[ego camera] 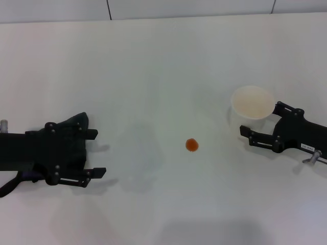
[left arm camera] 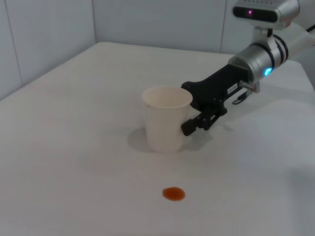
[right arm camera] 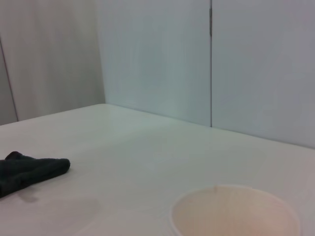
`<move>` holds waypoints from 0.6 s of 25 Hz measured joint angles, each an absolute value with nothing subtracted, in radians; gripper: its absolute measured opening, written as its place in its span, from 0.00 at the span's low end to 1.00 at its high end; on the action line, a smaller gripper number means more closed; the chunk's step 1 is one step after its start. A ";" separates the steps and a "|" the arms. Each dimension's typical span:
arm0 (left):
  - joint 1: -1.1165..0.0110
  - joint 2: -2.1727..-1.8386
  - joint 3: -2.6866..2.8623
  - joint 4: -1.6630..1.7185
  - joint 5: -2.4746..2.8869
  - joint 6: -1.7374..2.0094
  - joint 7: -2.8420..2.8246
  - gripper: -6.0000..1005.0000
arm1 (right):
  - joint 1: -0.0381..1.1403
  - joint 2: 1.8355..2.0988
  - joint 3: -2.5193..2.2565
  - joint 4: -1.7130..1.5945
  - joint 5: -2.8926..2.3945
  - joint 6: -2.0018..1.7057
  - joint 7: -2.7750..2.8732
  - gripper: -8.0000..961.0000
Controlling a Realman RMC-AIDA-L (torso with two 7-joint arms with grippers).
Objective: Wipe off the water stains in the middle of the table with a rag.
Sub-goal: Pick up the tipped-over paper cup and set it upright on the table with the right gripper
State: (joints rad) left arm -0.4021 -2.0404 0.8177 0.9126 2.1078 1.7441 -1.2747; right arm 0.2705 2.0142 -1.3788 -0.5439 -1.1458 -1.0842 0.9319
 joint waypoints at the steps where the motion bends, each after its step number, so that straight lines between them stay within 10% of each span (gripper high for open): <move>1: -0.402 -2.040 0.818 0.913 2.108 1.744 -1.275 0.86 | 0.269 2.014 -1.379 -0.544 -1.146 -1.084 0.932 0.88; 15: -0.402 -2.037 0.816 0.914 2.108 1.734 -1.281 0.86 | 0.156 2.009 -1.362 -0.624 -1.151 -1.112 0.933 0.91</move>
State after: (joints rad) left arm -0.4016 -2.0373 0.8160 0.9139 2.1076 1.7335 -1.2806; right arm 0.1563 2.0094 -1.3620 -0.6241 -1.1512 -1.1120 0.9328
